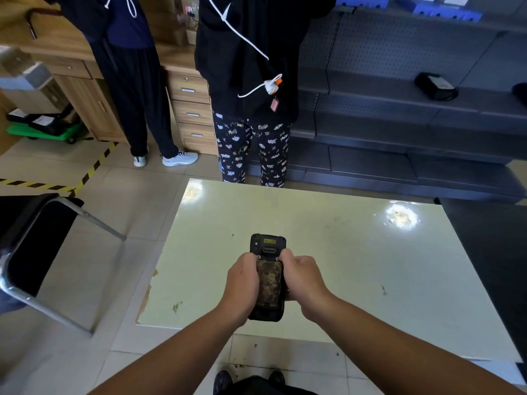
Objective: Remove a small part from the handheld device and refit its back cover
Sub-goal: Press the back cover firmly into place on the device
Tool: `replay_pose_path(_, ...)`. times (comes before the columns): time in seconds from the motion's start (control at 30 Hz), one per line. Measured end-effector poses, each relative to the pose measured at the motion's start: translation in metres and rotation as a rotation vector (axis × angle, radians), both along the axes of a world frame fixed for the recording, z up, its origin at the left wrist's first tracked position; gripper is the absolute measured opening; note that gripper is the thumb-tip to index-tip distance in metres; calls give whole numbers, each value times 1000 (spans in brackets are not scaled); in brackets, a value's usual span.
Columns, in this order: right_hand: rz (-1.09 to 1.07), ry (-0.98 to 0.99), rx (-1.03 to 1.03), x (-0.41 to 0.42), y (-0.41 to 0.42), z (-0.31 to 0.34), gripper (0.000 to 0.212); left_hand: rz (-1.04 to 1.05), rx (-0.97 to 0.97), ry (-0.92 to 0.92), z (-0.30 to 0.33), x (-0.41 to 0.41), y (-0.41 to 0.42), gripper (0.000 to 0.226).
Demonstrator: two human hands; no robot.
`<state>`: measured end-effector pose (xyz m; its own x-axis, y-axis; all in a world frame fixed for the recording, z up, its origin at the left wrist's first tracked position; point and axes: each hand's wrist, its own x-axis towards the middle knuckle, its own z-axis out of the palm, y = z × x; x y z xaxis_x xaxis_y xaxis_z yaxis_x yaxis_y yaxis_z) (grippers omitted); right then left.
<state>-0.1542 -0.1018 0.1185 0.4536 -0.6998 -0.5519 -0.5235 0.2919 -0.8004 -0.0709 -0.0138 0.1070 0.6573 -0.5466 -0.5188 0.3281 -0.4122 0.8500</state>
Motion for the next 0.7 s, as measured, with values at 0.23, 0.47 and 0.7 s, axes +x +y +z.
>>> replay_pose_path(0.23,48,51,10,2,-1,-2,29,1,-12,150,-1,4,2,48)
replay_pose_path(0.47,122,166,-342,-3,-15,1,55,15,-125,379,-8,12,4,60)
replay_pose_path(0.7,566,443,-654,23,10,-15,119,-14,-174,520,-17,23,-3,61)
